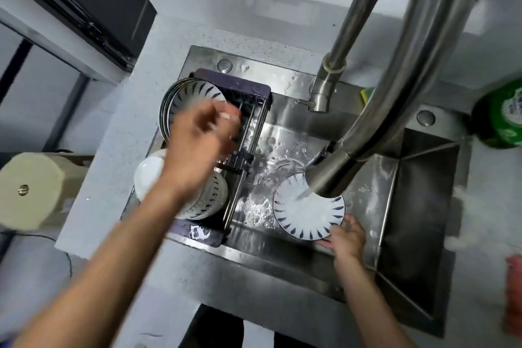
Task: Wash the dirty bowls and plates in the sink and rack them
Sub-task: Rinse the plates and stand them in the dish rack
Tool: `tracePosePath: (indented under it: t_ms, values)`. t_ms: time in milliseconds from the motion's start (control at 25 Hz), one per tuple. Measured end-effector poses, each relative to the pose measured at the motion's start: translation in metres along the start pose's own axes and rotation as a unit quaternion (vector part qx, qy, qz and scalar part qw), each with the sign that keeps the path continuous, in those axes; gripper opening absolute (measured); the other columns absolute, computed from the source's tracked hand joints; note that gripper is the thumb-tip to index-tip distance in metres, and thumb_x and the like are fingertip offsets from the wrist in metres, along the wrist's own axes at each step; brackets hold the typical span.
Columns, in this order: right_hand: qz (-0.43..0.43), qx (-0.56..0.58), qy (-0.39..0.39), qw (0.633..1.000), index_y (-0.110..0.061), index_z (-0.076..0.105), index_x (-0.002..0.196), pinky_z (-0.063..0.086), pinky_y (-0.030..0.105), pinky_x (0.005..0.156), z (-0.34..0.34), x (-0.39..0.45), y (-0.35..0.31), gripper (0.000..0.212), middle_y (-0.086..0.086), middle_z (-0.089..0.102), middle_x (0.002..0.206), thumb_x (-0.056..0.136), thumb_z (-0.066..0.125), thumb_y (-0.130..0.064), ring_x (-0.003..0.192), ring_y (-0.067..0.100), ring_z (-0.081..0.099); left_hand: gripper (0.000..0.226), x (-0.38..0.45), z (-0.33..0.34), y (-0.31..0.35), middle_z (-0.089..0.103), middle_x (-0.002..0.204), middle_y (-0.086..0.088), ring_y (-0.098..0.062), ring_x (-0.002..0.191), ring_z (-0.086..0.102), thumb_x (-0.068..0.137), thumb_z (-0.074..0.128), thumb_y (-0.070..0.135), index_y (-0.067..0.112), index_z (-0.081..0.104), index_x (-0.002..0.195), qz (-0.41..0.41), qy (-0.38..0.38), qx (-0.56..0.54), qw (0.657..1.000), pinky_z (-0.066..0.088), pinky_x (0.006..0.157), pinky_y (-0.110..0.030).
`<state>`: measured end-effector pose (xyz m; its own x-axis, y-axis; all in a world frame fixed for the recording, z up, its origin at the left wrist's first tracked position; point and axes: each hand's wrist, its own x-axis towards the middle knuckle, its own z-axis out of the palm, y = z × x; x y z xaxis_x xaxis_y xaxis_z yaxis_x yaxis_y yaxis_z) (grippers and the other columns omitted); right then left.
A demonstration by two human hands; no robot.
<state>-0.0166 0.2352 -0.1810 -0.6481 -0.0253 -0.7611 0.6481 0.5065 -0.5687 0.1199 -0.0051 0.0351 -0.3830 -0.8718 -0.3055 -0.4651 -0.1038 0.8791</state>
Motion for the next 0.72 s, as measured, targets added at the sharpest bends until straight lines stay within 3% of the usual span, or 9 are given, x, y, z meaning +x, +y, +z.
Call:
tracePosePath:
  t_ms: [80, 200, 240, 320, 400, 480, 560, 640, 720]
  values:
    - [-0.022, 0.036, -0.011, 0.999, -0.013, 0.054, 0.108, 0.056, 0.030, 0.042, 0.006, -0.023, -0.017, 0.028, 0.007, 0.064, 0.081, 0.091, 0.052, 0.009, 0.063, 0.029, 0.063, 0.010, -0.059, 0.042, -0.036, 0.068, 0.103, 0.002, -0.016, 0.095, 0.064, 0.095, 0.062, 0.014, 0.018, 0.067, 0.103, -0.108, -0.022, -0.080, 0.991, 0.057, 0.075, -0.025]
    - [-0.083, 0.017, -0.026, 0.996, -0.013, 0.056, 0.099, 0.055, 0.029, 0.043, 0.009, -0.051, -0.041, 0.022, 0.007, 0.065, 0.076, 0.089, 0.056, 0.007, 0.058, 0.028, 0.063, 0.057, -0.090, 0.101, -0.109, 0.049, 0.146, 0.000, -0.025, 0.135, 0.045, 0.091, 0.068, 0.031, 0.025, 0.046, 0.143, -0.304, -0.014, -0.032, 0.952, 0.040, 0.111, -0.046]
    - [-0.102, 0.017, -0.031, 0.994, -0.016, 0.056, 0.097, 0.057, 0.032, 0.047, 0.008, -0.058, -0.045, 0.025, 0.010, 0.067, 0.079, 0.088, 0.056, 0.007, 0.062, 0.028, 0.066, 0.066, -0.084, 0.114, -0.123, 0.048, 0.148, -0.004, -0.028, 0.136, 0.045, 0.090, 0.069, 0.036, 0.023, 0.040, 0.148, -0.361, 0.003, -0.100, 0.927, 0.039, 0.112, -0.049]
    - [-0.127, 0.018, -0.045, 0.991, -0.021, 0.056, 0.102, 0.060, 0.040, 0.057, 0.001, -0.071, -0.051, 0.031, 0.013, 0.070, 0.089, 0.086, 0.056, 0.006, 0.076, 0.027, 0.070, 0.058, -0.063, 0.127, -0.132, 0.066, 0.128, -0.012, -0.030, 0.116, 0.063, 0.090, 0.069, 0.032, 0.009, 0.051, 0.140, -0.445, 0.031, -0.303, 0.842, 0.053, 0.097, -0.048]
    - [-0.139, 0.033, -0.072, 0.987, -0.023, 0.053, 0.108, 0.060, 0.040, 0.061, -0.006, -0.084, -0.056, 0.039, 0.004, 0.073, 0.093, 0.085, 0.055, 0.008, 0.083, 0.022, 0.072, 0.040, -0.044, 0.131, -0.127, 0.073, 0.110, -0.016, -0.032, 0.099, 0.070, 0.090, 0.069, 0.018, 0.002, 0.060, 0.126, -0.435, 0.034, -0.385, 0.813, 0.060, 0.079, -0.044]
    - [-0.122, 0.071, -0.112, 0.984, -0.019, 0.051, 0.114, 0.057, 0.033, 0.059, -0.007, -0.081, -0.065, 0.041, -0.005, 0.073, 0.089, 0.087, 0.052, 0.011, 0.082, 0.017, 0.070, 0.035, -0.032, 0.126, -0.116, 0.072, 0.112, -0.015, -0.032, 0.101, 0.070, 0.091, 0.068, 0.012, 0.009, 0.059, 0.124, -0.387, 0.034, -0.401, 0.829, 0.061, 0.076, -0.044]
    - [-0.074, 0.126, -0.153, 0.977, -0.009, 0.056, 0.120, 0.058, 0.035, 0.065, -0.002, -0.057, -0.077, 0.038, 0.005, 0.073, 0.101, 0.088, 0.052, 0.010, 0.089, 0.026, 0.070, 0.030, -0.032, 0.120, -0.103, 0.070, 0.116, -0.011, -0.029, 0.105, 0.068, 0.095, 0.063, 0.017, 0.018, 0.058, 0.124, -0.357, 0.004, -0.360, 0.862, 0.059, 0.085, -0.048]
    - [0.001, 0.157, -0.161, 0.974, -0.001, 0.062, 0.117, 0.058, 0.047, 0.080, 0.011, -0.029, -0.082, 0.030, 0.020, 0.070, 0.110, 0.088, 0.057, 0.001, 0.097, 0.035, 0.069, 0.037, -0.039, 0.112, -0.095, 0.066, 0.123, -0.011, -0.029, 0.109, 0.066, 0.097, 0.057, 0.026, 0.019, 0.052, 0.134, -0.343, -0.051, -0.229, 0.910, 0.055, 0.093, -0.052]
    - [0.082, 0.152, -0.167, 0.971, 0.000, 0.066, 0.105, 0.060, 0.043, 0.075, 0.023, -0.016, -0.072, 0.018, 0.018, 0.073, 0.097, 0.091, 0.058, -0.008, 0.084, 0.032, 0.071, 0.040, -0.035, 0.099, -0.086, 0.065, 0.125, -0.008, -0.026, 0.112, 0.064, 0.100, 0.053, 0.024, 0.015, 0.050, 0.139, -0.292, -0.056, -0.123, 0.947, 0.051, 0.100, -0.049]
